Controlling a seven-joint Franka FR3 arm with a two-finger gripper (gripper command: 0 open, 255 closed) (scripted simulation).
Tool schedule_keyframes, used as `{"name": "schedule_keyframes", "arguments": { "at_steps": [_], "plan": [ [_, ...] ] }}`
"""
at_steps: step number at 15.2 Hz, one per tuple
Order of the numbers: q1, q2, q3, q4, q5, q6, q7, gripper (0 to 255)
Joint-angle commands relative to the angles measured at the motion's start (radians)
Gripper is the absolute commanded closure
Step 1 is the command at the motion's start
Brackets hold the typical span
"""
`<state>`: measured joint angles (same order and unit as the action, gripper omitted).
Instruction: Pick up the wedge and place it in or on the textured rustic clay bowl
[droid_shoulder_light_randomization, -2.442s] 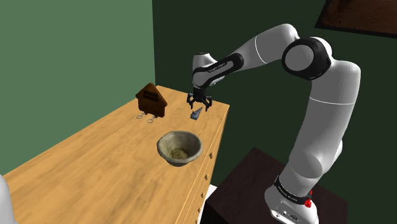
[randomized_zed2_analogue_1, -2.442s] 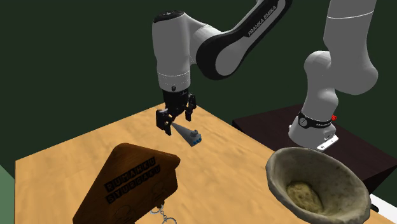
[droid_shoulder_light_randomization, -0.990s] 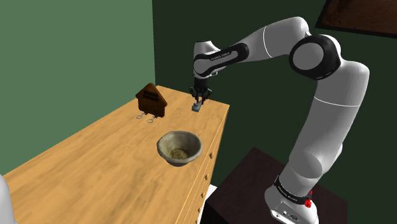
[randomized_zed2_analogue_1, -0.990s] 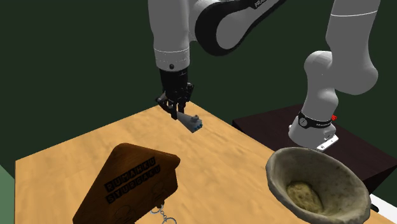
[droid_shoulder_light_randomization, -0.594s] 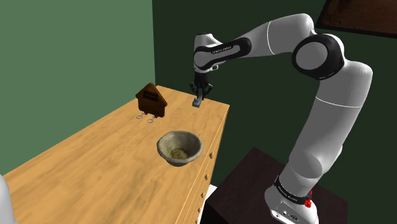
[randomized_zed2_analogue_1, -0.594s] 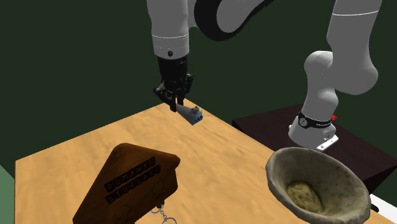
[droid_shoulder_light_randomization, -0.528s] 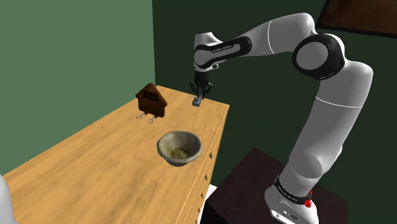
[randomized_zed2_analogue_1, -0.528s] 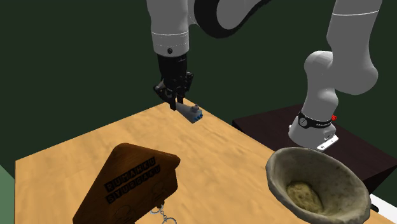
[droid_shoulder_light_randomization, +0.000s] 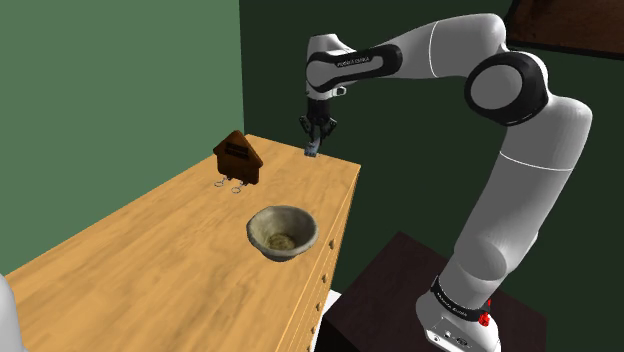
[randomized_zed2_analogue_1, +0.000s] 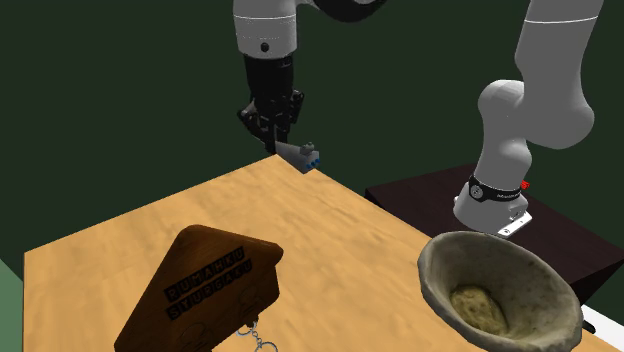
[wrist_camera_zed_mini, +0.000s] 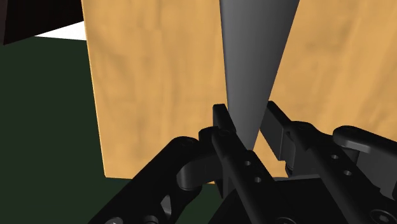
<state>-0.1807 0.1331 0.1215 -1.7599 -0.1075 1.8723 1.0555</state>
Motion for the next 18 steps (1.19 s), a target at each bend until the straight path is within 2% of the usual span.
{"name": "schedule_keyframes", "arguments": {
  "at_steps": [1, 6, 12, 18],
  "plan": [
    [0.001, -0.003, 0.001, 0.022, 0.001, -0.026, 0.0, 255],
    [0.002, -0.007, 0.002, 0.078, 0.003, -0.085, -0.006, 255],
    [0.058, -0.139, 0.054, -0.084, 0.022, -0.064, 0.101, 255],
    [0.117, -0.242, 0.117, -0.197, 0.052, -0.06, 0.214, 255]
  ]
}}
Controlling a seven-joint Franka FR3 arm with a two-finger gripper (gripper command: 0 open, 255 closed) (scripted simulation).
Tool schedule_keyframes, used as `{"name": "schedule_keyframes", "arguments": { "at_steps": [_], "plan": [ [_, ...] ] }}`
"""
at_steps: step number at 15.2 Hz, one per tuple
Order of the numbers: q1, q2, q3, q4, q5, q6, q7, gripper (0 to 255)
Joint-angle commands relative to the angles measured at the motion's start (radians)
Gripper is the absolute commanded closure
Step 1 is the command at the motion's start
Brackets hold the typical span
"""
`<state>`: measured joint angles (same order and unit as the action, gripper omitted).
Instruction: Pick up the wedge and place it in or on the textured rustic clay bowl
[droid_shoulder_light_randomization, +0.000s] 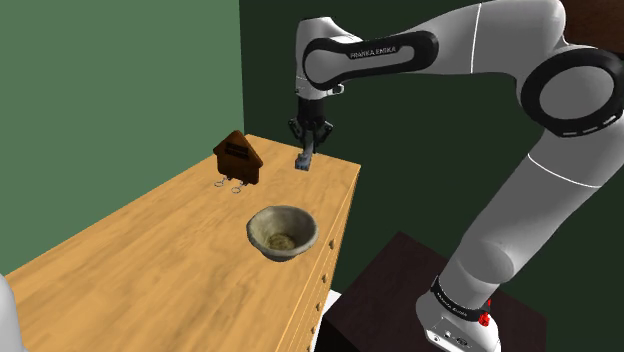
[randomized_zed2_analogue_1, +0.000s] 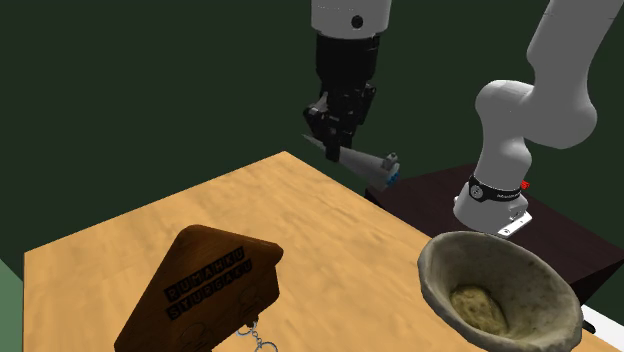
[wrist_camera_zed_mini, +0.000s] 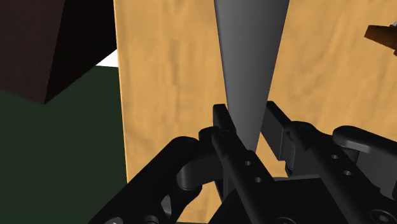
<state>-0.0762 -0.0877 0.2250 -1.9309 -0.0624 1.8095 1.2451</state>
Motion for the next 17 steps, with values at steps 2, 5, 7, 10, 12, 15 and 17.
{"name": "schedule_keyframes", "arguments": {
  "at_steps": [2, 5, 7, 10, 12, 15, 17],
  "plan": [
    [0.033, -0.049, 0.036, -0.054, 0.018, 0.002, 0.064, 255],
    [0.064, -0.084, 0.073, -0.087, 0.037, -0.002, 0.124, 255],
    [0.085, -0.103, 0.098, -0.104, 0.049, -0.006, 0.166, 255],
    [0.116, -0.125, 0.139, -0.12, 0.068, -0.012, 0.23, 255],
    [0.136, -0.134, 0.167, -0.125, 0.08, -0.017, 0.275, 255],
    [0.167, -0.14, 0.211, -0.124, 0.096, -0.024, 0.344, 255],
    [0.187, -0.138, 0.242, -0.119, 0.105, -0.029, 0.392, 255]
  ]
}}
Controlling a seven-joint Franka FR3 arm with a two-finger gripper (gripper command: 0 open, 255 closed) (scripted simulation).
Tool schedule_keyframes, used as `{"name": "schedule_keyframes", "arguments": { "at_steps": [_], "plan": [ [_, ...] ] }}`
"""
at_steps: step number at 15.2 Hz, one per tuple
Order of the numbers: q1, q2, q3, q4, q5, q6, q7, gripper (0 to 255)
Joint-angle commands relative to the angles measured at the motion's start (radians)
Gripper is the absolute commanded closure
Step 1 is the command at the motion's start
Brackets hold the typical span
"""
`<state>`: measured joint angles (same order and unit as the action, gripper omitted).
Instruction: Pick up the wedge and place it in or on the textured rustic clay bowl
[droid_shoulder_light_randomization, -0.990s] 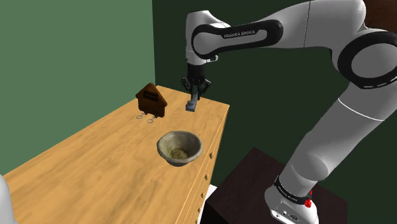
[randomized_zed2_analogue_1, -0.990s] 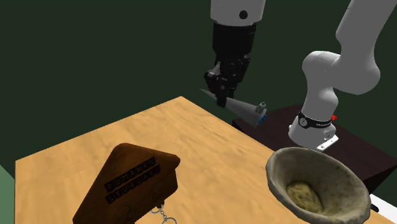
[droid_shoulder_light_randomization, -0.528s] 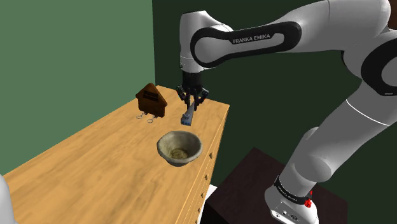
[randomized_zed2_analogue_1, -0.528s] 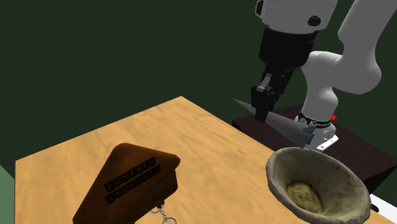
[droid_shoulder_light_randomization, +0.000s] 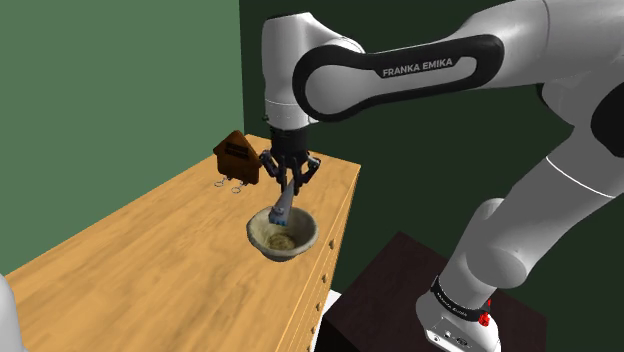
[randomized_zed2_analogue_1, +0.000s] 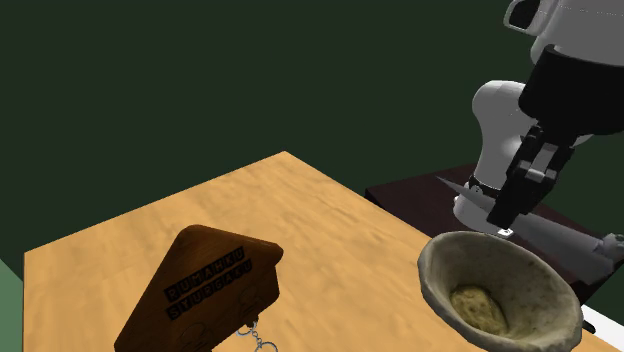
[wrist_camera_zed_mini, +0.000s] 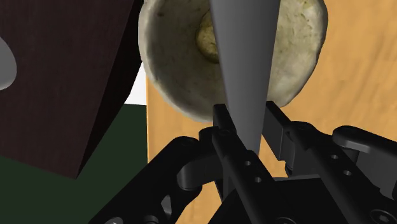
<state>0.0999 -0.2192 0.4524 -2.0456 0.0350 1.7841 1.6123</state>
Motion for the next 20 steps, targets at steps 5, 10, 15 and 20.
{"name": "schedule_keyframes", "arguments": {
  "at_steps": [5, 10, 15, 20],
  "plan": [
    [0.021, 0.002, 0.032, -0.048, 0.01, 0.049, 0.05, 255],
    [0.022, 0.016, 0.038, -0.102, 0.006, 0.116, 0.057, 255],
    [0.022, 0.034, 0.045, -0.148, -0.001, 0.178, 0.065, 255],
    [0.022, 0.034, 0.045, -0.148, -0.001, 0.178, 0.065, 255]
  ]
}}
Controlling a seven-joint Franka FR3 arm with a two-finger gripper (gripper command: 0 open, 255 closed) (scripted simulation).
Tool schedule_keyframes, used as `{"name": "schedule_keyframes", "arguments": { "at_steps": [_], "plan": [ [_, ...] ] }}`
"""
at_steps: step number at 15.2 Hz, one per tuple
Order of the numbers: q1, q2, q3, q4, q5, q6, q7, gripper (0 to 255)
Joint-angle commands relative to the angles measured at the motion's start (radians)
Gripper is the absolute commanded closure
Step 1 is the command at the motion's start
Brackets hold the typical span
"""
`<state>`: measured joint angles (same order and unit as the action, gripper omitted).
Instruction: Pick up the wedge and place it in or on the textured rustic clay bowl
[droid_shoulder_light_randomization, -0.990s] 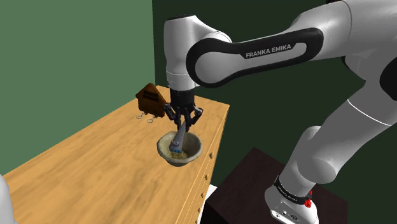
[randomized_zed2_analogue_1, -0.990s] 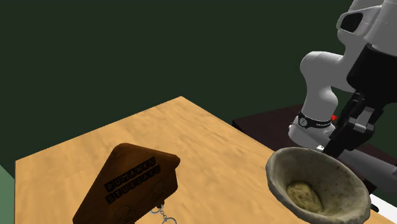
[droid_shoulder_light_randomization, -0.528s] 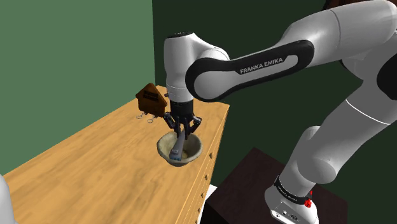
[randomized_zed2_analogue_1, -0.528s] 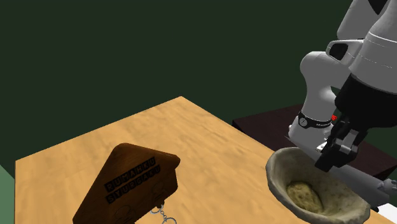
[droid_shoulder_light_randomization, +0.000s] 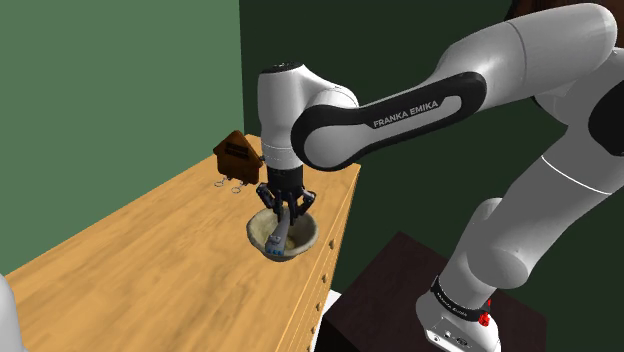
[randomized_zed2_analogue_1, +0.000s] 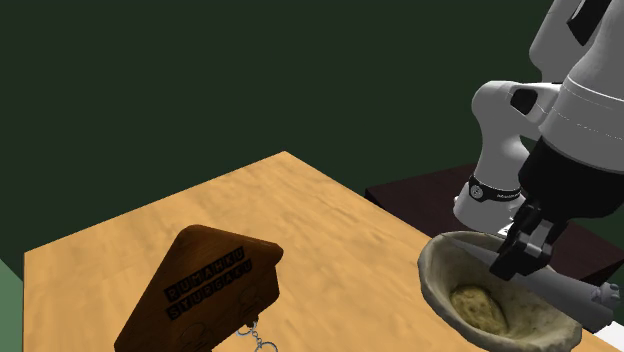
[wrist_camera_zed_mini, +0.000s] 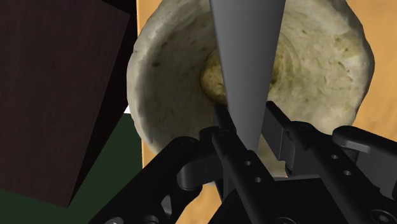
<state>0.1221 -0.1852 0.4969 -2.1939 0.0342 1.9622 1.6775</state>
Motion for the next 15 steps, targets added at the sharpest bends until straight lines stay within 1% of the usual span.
{"name": "schedule_keyframes", "arguments": {
  "at_steps": [1, 2, 3, 8, 12, 15],
  "plan": [
    [0.0, 0.0, 0.0, 0.0, 0.0, 0.0, 0.0, 255],
    [0.0, 0.0, 0.0, 0.0, 0.0, 0.0, 0.0, 255],
    [0.0, 0.0, 0.0, 0.0, 0.0, 0.0, 0.0, 0],
    [0.0, 0.0, 0.0, 0.0, 0.0, 0.0, 0.0, 0],
    [0.0, -0.02, -0.006, 0.11, 0.007, -0.128, -0.006, 0],
    [0.0, -0.02, -0.006, 0.11, 0.007, -0.128, -0.006, 0]
  ]
}}
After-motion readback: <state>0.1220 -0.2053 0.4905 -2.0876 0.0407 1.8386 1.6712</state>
